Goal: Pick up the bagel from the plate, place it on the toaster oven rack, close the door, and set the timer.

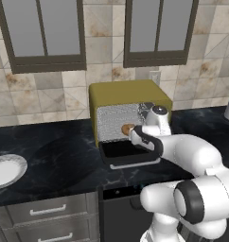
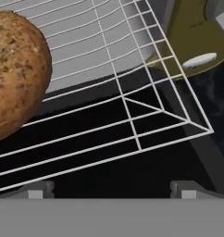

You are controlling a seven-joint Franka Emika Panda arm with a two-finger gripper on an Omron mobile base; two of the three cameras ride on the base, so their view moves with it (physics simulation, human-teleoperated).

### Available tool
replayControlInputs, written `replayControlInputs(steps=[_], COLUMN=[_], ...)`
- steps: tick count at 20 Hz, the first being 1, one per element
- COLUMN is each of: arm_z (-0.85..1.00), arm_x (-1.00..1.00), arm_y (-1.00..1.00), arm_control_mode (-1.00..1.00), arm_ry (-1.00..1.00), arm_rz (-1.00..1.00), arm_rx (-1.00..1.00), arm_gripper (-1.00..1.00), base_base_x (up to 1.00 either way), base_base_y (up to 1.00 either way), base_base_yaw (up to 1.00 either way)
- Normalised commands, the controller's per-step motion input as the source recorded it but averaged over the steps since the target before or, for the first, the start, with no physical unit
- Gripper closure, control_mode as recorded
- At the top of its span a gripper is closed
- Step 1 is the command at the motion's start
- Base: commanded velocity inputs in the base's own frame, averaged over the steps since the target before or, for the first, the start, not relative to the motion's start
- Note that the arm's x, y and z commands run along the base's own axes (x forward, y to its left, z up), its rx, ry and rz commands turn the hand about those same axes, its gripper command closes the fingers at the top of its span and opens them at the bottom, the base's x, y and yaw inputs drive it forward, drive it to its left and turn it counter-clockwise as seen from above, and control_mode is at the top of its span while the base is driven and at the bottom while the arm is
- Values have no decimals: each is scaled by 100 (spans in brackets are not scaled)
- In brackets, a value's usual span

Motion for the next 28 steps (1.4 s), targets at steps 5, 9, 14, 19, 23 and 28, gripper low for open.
replayControlInputs(steps=[5,9,14,19,23,28], arm_z=[-2,2,12,8,26,77], arm_x=[30,29,39,32,-18,-96], arm_y=[0,0,0,0,0,0], arm_control_mode=[-100,-100,-100,-100,-100,-100], arm_ry=[-1,-6,-9,-8,-8,-10], arm_rz=[0,0,0,0,0,6], arm_rx=[-1,0,0,0,-1,-4], arm_gripper=[-100,-100,-100,-100,-100,-100], base_base_x=[0,0,0,0,0,0], base_base_y=[0,0,0,0,0,0], base_base_yaw=[0,0,0,0,0,0])
